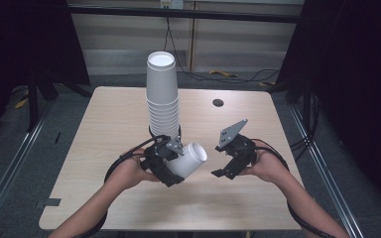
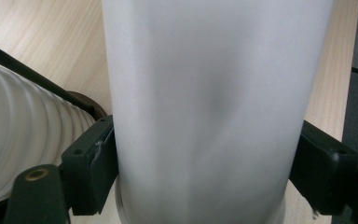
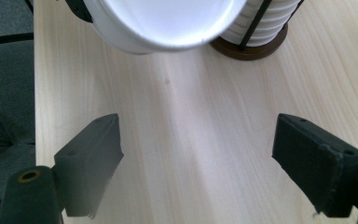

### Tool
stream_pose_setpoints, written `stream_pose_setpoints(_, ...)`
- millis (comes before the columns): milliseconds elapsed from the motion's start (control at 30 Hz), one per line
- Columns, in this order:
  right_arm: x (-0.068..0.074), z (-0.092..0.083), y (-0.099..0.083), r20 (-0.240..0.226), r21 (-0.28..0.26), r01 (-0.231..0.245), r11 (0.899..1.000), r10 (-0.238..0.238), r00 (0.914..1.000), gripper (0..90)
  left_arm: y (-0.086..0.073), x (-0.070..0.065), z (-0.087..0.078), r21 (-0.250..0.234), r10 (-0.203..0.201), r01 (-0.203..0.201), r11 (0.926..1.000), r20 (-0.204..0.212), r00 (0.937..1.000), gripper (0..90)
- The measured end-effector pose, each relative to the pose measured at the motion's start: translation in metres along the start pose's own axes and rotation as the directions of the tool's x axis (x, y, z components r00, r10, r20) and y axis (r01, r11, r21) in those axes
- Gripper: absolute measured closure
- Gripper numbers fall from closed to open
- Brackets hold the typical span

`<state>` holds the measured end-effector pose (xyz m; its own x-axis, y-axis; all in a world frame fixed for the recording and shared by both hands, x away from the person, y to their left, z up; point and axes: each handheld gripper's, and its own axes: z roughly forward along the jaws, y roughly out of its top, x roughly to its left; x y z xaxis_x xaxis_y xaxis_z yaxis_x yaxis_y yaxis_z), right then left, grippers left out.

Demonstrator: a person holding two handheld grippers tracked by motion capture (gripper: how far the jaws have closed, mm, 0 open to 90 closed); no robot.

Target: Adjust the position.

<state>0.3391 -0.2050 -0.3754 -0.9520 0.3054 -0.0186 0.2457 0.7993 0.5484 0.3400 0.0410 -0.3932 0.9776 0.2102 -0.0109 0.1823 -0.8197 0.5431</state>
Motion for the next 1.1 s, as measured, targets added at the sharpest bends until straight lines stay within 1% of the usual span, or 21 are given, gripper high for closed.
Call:
stream_pose_setpoints(67,0.0,0.0,0.001,-0.003,0.004,0.003,1.0,-0.003,1.0,15.1,0.002,-0.001,0.001,0.003,0.006,-0.006,1.0,0.002,1.0,19.0)
stream_pose_setpoints(100,0.0,0.0,0.001,-0.007,0.005,0.005,1.0,-0.005,1.0,15.1,0.003,-0.001,0.002,0.007,0.016,-0.016,0.9998,-0.003,0.9999,19.0)
stream_pose_setpoints(133,0.001,0.0,0.002,-0.009,0.008,0.002,1.0,-0.002,1.0,15.2,0.004,-0.002,0.002,0.006,0.012,-0.012,0.9999,-0.001,0.9999,19.0)
stream_pose_setpoints(400,0.002,0.001,0.006,-0.017,0.027,0.026,0.999,-0.026,0.9995,15.5,0.008,-0.004,0.006,0.043,0.04,-0.04,0.9983,0.0,0.9992,19.2)
stream_pose_setpoints(433,0.002,0.001,0.007,-0.02,0.035,0.035,0.999,-0.034,0.9992,15.9,0.009,-0.006,0.006,0.051,0.038,-0.038,0.998,-0.008,0.9992,19.2)
stream_pose_setpoints(467,0.002,0.002,0.008,-0.021,0.039,0.039,0.999,-0.038,0.9991,15.9,0.01,-0.006,0.007,0.057,0.04,-0.04,0.9976,-0.001,0.9992,19.2)
stream_pose_setpoints(500,0.002,0.002,0.008,-0.025,0.044,0.046,0.998,-0.045,0.9987,15.9,0.01,-0.006,0.007,0.059,0.048,-0.047,0.9972,-0.006,0.9988,19.2)
stream_pose_setpoints(567,0.003,0.002,0.009,-0.025,0.05,0.043,0.998,-0.041,0.9988,15.9,0.011,-0.006,0.007,0.065,0.05,-0.049,0.9967,-0.006,0.9988,19.2)
stream_pose_setpoints(600,0.003,0.003,0.01,-0.027,0.055,0.046,0.997,-0.044,0.9987,15.8,0.012,-0.007,0.008,0.072,0.061,-0.06,0.9956,-0.006,0.9981,19.2)
stream_pose_setpoints(633,0.003,0.004,0.012,-0.031,0.059,0.059,0.997,-0.057,0.9979,15.9,0.013,-0.007,0.009,0.076,0.063,-0.063,0.9951,-0.004,0.998,19.2)
stream_pose_setpoints(700,0.004,0.005,0.014,-0.035,0.063,0.063,0.996,-0.061,0.9975,15.8,0.014,-0.009,0.011,0.083,0.07,-0.069,0.9941,-0.009,0.9975,19.2)
stream_pose_setpoints(733,0.004,0.004,0.015,-0.035,0.073,0.061,0.996,-0.058,0.9977,15.8,0.015,-0.01,0.012,0.092,0.072,-0.071,0.9932,-0.004,0.9974,19.2)
stream_pose_setpoints(767,0.004,0.005,0.016,-0.041,0.065,0.066,0.996,-0.063,0.9972,15.8,0.016,-0.01,0.013,0.095,0.074,-0.074,0.9927,-0.001,0.9972,19.2)
stream_pose_setpoints(800,0.005,0.004,0.017,-0.045,0.072,0.062,0.996,-0.058,0.9973,15.9,0.016,-0.011,0.013,0.096,0.069,-0.068,0.9931,-0.001,0.9976,19.1)
stream_pose_setpoints(867,0.006,0.004,0.02,-0.05,0.077,0.066,0.995,-0.062,0.9968,15.8,0.018,-0.011,0.014,0.109,0.084,-0.084,0.9905,0.006,0.9965,19.1)
stream_pose_setpoints(933,0.006,0.005,0.021,-0.053,0.073,0.073,0.995,-0.069,0.9962,15.8,0.019,-0.011,0.015,0.102,0.083,-0.083,0.9913,0.002,0.9965,19.1)
stream_pose_setpoints(967,0.007,0.005,0.023,-0.059,0.086,0.067,0.994,-0.062,0.9963,15.8,0.02,-0.011,0.015,0.107,0.088,-0.089,0.9903,0.01,0.996,19.1)
stream_pose_setpoints(1000,0.008,0.006,0.024,-0.059,0.092,0.071,0.993,-0.066,0.9961,15.8,0.021,-0.011,0.016,0.099,0.084,-0.084,0.9916,0.007,0.9965,19.0)
stream_pose_setpoints(1033,0.008,0.006,0.025,-0.061,0.097,0.074,0.993,-0.068,0.9958,15.8,0.021,-0.011,0.016,0.103,0.081,-0.082,0.9913,0.016,0.9966,19.0)
stream_pose_setpoints(1067,0.008,0.006,0.025,-0.061,0.097,0.074,0.993,-0.068,0.9958,15.8,0.021,-0.011,0.016,0.103,0.081,-0.082,0.9913,0.016,0.9966,19.0)
stream_pose_setpoints(1100,0.009,0.007,0.026,-0.072,0.09,0.082,0.993,-0.075,0.9946,15.9,0.023,-0.012,0.017,0.103,0.091,-0.092,0.9904,0.019,0.9957,18.9)
